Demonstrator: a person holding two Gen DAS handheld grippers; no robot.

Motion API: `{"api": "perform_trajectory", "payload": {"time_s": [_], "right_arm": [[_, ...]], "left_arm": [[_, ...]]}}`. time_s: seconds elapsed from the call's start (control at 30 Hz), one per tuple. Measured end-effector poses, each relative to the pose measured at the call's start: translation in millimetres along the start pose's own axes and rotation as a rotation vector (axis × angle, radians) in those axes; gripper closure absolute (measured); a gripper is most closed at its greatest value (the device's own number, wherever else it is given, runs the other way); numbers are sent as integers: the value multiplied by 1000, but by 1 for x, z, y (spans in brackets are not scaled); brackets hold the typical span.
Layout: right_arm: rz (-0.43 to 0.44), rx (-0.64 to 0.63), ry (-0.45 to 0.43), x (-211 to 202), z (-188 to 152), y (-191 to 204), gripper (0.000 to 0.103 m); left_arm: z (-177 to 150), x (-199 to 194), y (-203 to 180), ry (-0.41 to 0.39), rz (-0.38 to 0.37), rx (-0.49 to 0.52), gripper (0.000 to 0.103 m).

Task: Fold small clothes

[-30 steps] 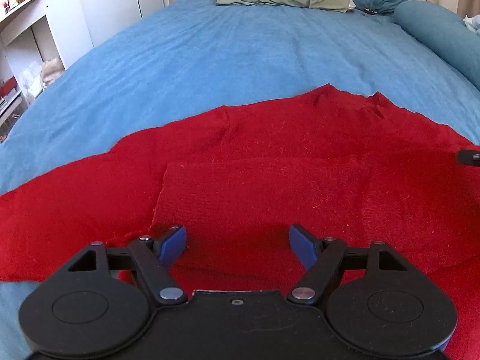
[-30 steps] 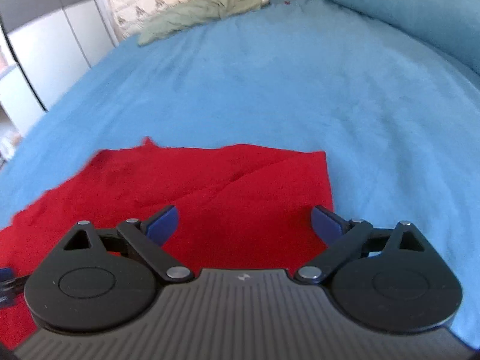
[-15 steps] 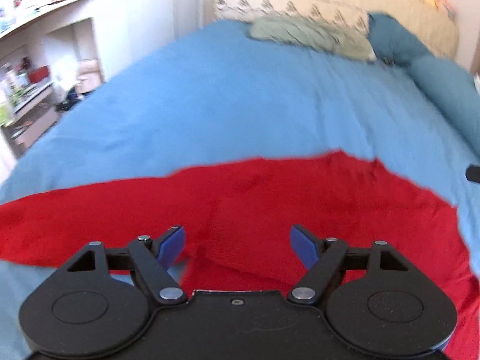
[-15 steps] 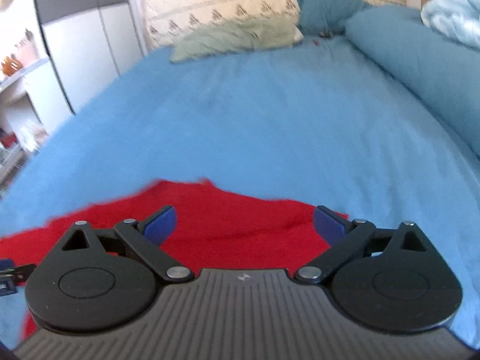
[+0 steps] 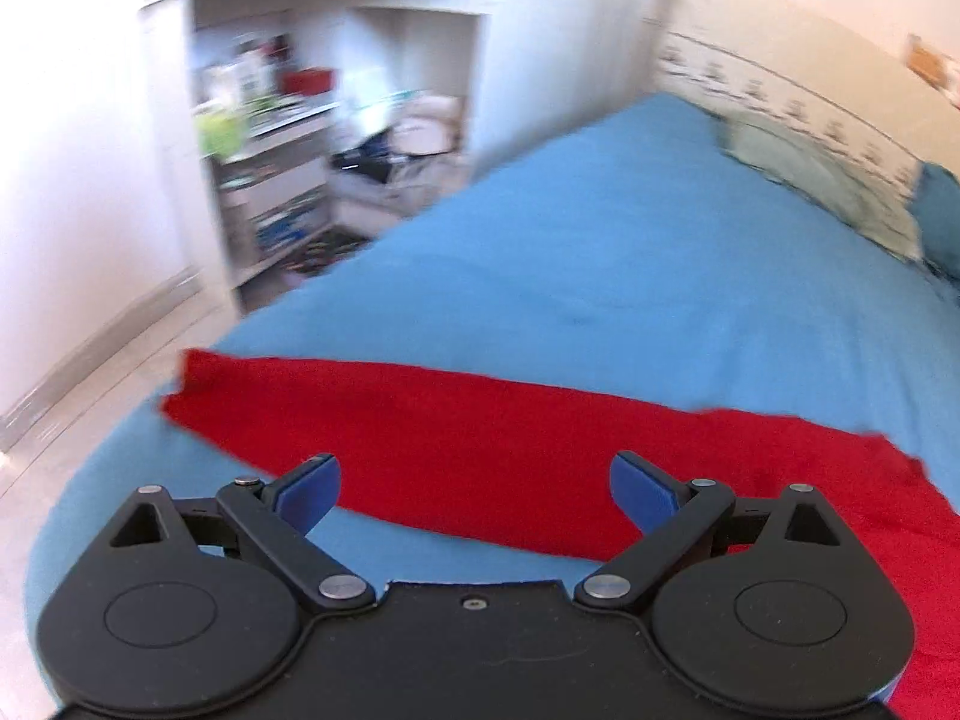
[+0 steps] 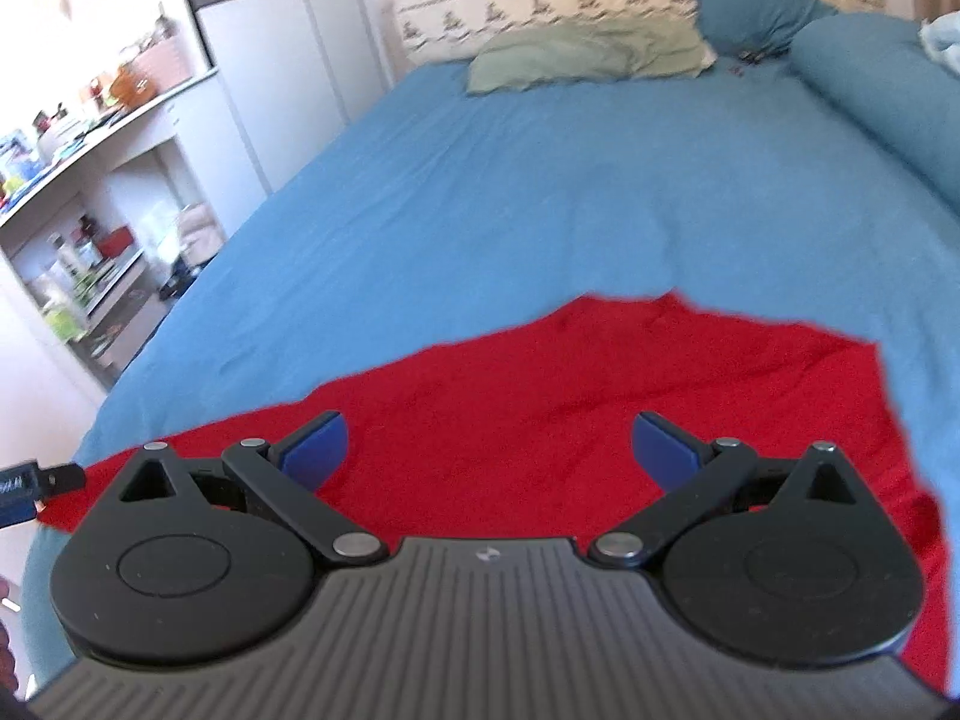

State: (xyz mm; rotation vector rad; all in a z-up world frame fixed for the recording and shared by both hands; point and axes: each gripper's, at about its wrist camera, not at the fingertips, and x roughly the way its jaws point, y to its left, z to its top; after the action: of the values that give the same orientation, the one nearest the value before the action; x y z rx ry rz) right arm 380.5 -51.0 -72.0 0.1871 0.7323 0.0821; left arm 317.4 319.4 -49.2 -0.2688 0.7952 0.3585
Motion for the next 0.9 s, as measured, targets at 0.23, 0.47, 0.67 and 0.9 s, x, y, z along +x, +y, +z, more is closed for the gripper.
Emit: {"api": "perform_trajectory", "payload": {"time_s": [0.23, 0.47, 0.67, 0.9], "right_arm": [[2, -8, 51, 29, -34, 55, 0], [-23, -38, 67, 47, -48, 84, 0], [-40, -33, 51, 49, -48, 85, 0], [-53, 6, 24, 41, -43, 71, 0]], "left_arm": [[1, 56, 94, 66, 66, -156, 27], [-4, 91, 116, 81, 69, -185, 41], [1, 102, 116, 49, 133, -158, 83], [8, 99, 110, 32, 165, -155, 97]]}}
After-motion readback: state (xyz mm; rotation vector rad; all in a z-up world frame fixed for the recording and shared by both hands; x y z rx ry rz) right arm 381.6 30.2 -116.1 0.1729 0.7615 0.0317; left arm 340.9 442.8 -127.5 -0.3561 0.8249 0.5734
